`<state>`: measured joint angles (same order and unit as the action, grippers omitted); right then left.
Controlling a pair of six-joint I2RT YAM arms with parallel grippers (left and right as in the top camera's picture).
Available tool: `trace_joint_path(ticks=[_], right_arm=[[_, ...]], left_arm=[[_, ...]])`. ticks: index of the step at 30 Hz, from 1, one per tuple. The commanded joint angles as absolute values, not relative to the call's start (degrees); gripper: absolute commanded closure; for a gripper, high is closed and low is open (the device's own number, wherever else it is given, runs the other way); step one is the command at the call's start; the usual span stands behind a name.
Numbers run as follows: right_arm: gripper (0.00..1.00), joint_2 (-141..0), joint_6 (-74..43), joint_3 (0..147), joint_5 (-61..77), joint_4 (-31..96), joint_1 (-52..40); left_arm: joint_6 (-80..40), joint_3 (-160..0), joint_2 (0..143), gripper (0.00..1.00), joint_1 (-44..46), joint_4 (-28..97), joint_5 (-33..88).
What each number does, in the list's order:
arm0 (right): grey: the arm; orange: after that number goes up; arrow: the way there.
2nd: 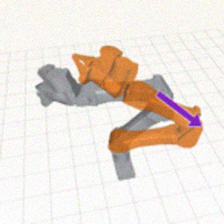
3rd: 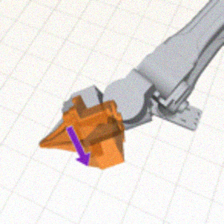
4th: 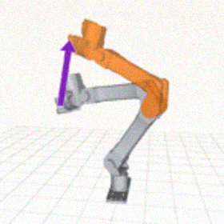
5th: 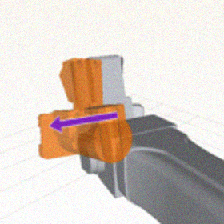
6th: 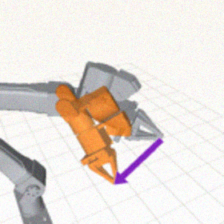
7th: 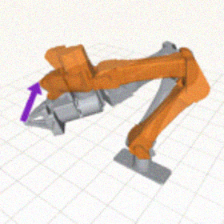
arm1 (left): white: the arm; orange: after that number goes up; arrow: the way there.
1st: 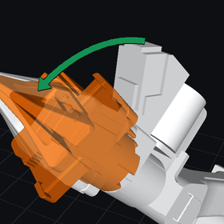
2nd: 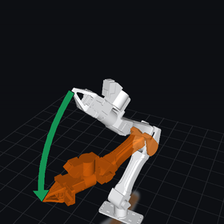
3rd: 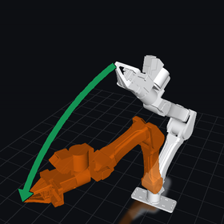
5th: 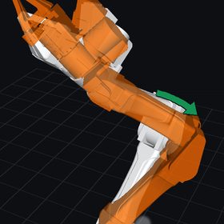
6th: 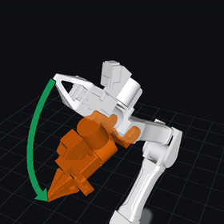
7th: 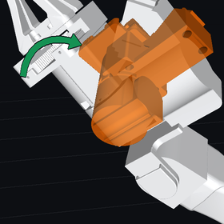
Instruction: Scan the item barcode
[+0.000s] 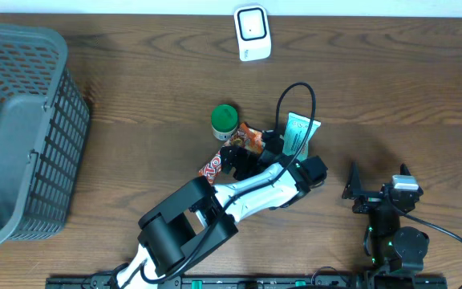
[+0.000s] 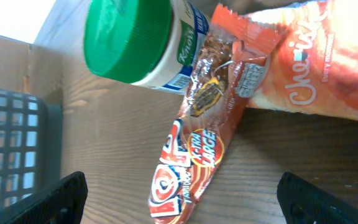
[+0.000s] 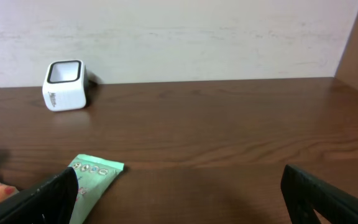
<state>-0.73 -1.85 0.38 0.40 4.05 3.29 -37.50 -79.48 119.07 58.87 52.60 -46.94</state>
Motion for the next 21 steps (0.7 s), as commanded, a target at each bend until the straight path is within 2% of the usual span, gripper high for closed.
trace_joint_path(ticks=[1, 12, 21], right_arm=[[0.01, -0.6, -1.2, 0.3, 0.3, 4.3, 2.8], [0.01, -0.6, -1.2, 0.3, 0.3, 4.3, 2.8], [0.01, -0.6, -1.2, 0.3, 0.4, 4.3, 2.8]], left_arm=[[-36.9, -77.7, 119.8, 0.02, 57.6, 51.5, -45.9], [-30.5, -75.9, 120.2, 0.01, 55.5, 43.9, -45.8], [-25.5, -75.9, 124.5, 0.11, 55.5, 43.0, -45.9]])
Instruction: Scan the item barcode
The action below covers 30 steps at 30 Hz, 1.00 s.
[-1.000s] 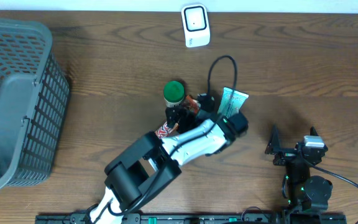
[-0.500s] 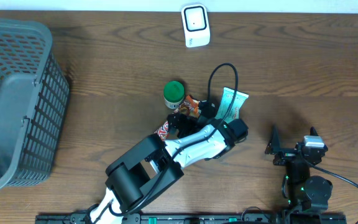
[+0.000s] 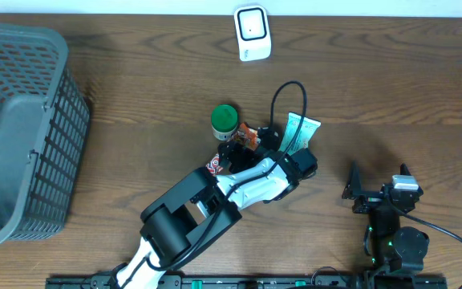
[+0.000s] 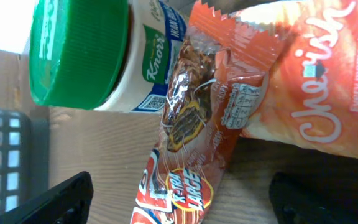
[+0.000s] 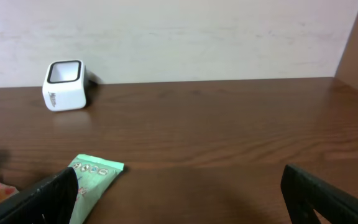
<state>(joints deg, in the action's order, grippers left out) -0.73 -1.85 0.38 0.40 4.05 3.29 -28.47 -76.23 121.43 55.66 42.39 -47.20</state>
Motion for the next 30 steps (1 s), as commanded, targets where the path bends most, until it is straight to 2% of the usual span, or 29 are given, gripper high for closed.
trace_joint_path(ticks=[1, 3, 6, 10, 11, 15, 30], right_arm=[[0.01, -0.6, -1.3, 0.3, 0.4, 4.3, 2.8], [0.01, -0.6, -1.3, 0.3, 0.4, 4.3, 2.8], [0.01, -0.6, -1.9, 0.3, 0.5, 4.3, 2.8], [0.01, -0.6, -1.9, 0.3, 0.6, 4.3, 2.8], [0.01, -0.6, -1.9, 0.3, 0.5, 4.3, 2.8], [0.01, -0.6, -1.9, 0.3, 0.5, 4.3, 2.8], [0.01, -0.7, -1.9, 0.3, 0.5, 4.3, 2.8]], left_arm=[[-25.5, -75.9, 124.6, 0.14, 55.5, 43.2, -45.9], [-25.5, -75.9, 124.7, 0.25, 55.4, 43.4, -45.9], [-25.5, -75.9, 124.7, 0.48, 55.3, 43.4, -45.9], [-25.5, -75.9, 124.7, 0.61, 55.3, 43.4, -45.9], [-25.5, -75.9, 124.7, 0.69, 55.3, 43.4, -45.9], [-25.5, -75.9, 124.6, 0.92, 55.3, 44.4, -46.1], [-25.5, -79.6, 120.1, 0.92, 55.4, 50.6, -48.2]])
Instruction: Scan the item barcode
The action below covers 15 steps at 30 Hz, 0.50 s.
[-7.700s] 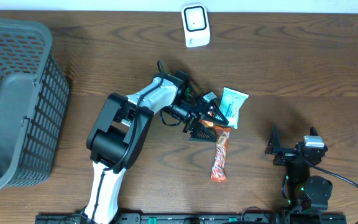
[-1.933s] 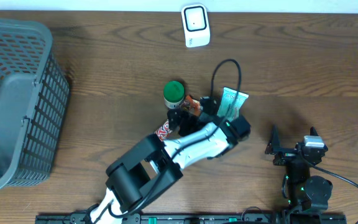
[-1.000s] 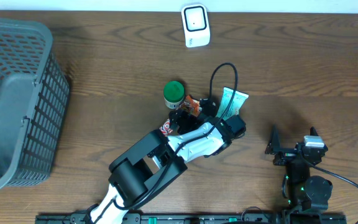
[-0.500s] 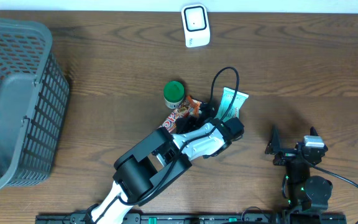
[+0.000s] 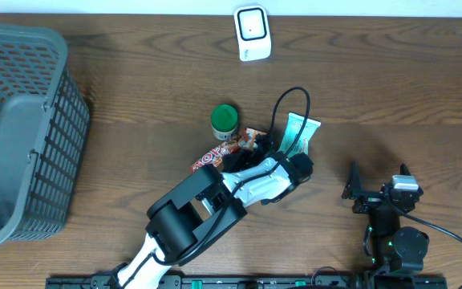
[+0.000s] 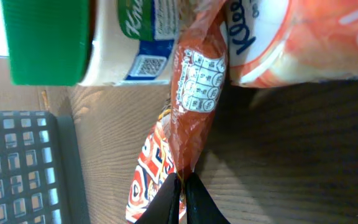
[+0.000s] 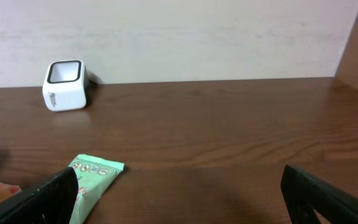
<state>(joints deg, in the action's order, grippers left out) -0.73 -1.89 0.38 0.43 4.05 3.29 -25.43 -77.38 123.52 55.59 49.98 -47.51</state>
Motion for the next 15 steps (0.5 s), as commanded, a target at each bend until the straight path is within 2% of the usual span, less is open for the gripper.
trace_joint_path(ticks=[1, 8, 10, 11, 12, 13, 14, 15], right_arm=[[0.01, -0.8, -1.9, 0.3, 0.5, 4.3, 2.8], [0.01, -1.2, -1.9, 0.3, 0.6, 4.3, 2.8], [0.01, -1.4, -1.9, 0.3, 0.6, 4.3, 2.8], [0.01, -1.5, -1.9, 0.3, 0.6, 4.3, 2.8], [0.01, -1.7, -2.0, 0.3, 0.6, 4.3, 2.8], [0.01, -1.9, -2.8, 0.3, 0.5, 4.3, 2.8], [0.01, -2.0, -3.3, 0.3, 0.6, 4.3, 2.8], [0.01, -2.1, -3.9, 0.3, 0.5, 4.3, 2.8]], left_arm=[[-25.3, -79.7, 118.6, 0.92, 55.4, 50.5, -47.0], [-23.8, -79.6, 105.6, 0.93, 54.9, 48.9, -27.0], [-23.6, -79.6, 103.5, 0.93, 54.3, 48.3, -25.9], [-23.6, -79.6, 103.0, 0.89, 54.0, 48.4, -26.2], [-23.4, -79.6, 103.0, 0.61, 53.7, 48.5, -26.2], [-22.7, -79.6, 103.0, 0.38, 53.5, 48.8, -26.1], [-21.4, -79.2, 103.5, 0.17, 53.3, 49.0, -26.3], [-20.4, -78.7, 104.0, 0.02, 53.4, 49.1, -26.6]])
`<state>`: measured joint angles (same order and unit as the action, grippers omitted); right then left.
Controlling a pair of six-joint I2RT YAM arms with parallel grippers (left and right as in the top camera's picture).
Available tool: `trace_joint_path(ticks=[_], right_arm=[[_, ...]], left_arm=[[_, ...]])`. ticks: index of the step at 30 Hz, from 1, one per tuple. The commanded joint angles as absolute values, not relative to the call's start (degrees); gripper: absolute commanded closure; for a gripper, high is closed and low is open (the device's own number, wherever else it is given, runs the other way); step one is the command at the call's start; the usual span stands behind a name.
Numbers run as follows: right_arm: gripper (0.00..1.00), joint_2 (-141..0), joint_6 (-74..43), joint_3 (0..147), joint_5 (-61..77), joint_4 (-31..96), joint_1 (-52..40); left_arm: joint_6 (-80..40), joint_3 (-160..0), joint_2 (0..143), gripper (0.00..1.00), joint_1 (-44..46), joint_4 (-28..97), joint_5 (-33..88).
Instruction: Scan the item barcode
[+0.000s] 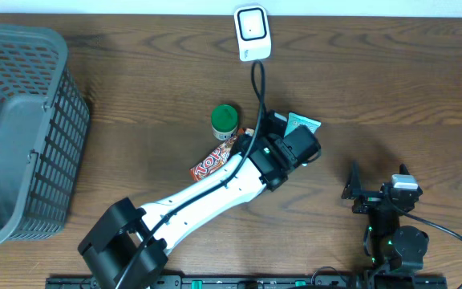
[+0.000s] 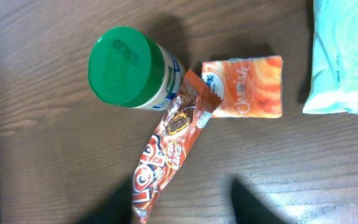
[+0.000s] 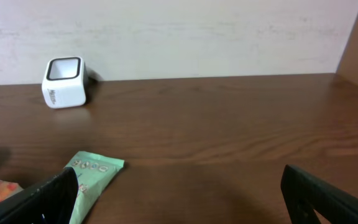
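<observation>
From high above, the left wrist view shows a green-lidded jar (image 2: 132, 74), an orange pouch (image 2: 244, 87), a red snack wrapper (image 2: 169, 155) and a mint wipes pack (image 2: 347, 56), all lying on the table. My left gripper (image 2: 182, 208) appears only as two blurred dark fingers set apart, with the wrapper's lower end on the table between them. It holds nothing. The white barcode scanner (image 1: 252, 33) stands at the table's far edge. Near the front right, my right gripper (image 3: 179, 205) rests open and empty.
A grey mesh basket (image 1: 18, 128) fills the left side of the table. The left arm (image 1: 215, 185) crosses the middle from the front edge toward the items. A pale wall stands behind the scanner (image 3: 64, 82).
My left gripper was low with its fingers shut together at the red wrapper. Now it is high above the items with fingers apart, and the wrapper lies on the table. The right arm has not moved.
My left gripper was open and low, facing the jar and red wrapper. Then it was closer to them, still open. Then its fingers were shut at the wrapper's side. Now it is raised and open, with all items on the table.
</observation>
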<state>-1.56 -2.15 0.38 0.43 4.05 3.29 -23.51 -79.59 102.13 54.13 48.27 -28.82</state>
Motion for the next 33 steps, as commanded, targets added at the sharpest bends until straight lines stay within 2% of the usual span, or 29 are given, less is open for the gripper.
trace_joint_path(ticks=[1, 8, 27, 29, 30, 31, 32, 33], right_arm=[[0.01, -2.2, -4.3, 0.3, 0.6, 4.3, 2.8], [0.01, -3.5, -4.7, 0.3, 0.5, 4.3, 2.8], [0.01, -3.8, -4.7, 0.3, 0.5, 4.3, 2.8], [0.01, -3.8, -4.7, 0.3, 0.5, 4.3, 2.8], [0.01, -3.8, -4.7, 0.3, 0.5, 4.3, 2.8], [0.01, -3.8, -4.7, 0.3, 0.5, 4.3, 2.8], [0.01, -3.8, -4.7, 0.3, 0.5, 4.3, 2.8], [0.01, -3.8, -4.7, 0.3, 0.5, 4.3, 2.8]], left_arm=[[-19.7, -78.0, 104.7, 0.02, 53.4, 49.0, -27.2], [-19.7, -76.7, 114.2, 0.02, 53.4, 49.3, -36.8], [-14.0, -76.7, 126.3, 0.00, 49.4, 44.4, -36.9], [-14.0, -76.7, 127.4, 0.14, 48.7, 44.4, -36.9], [-14.0, -76.7, 128.0, 0.27, 48.5, 44.4, -36.8], [-14.0, -76.7, 128.4, 0.48, 48.4, 44.5, -36.6], [-14.0, -76.7, 128.5, 0.73, 48.4, 44.7, -36.4], [-14.2, -76.7, 128.6, 0.93, 48.6, 44.9, -36.2]])
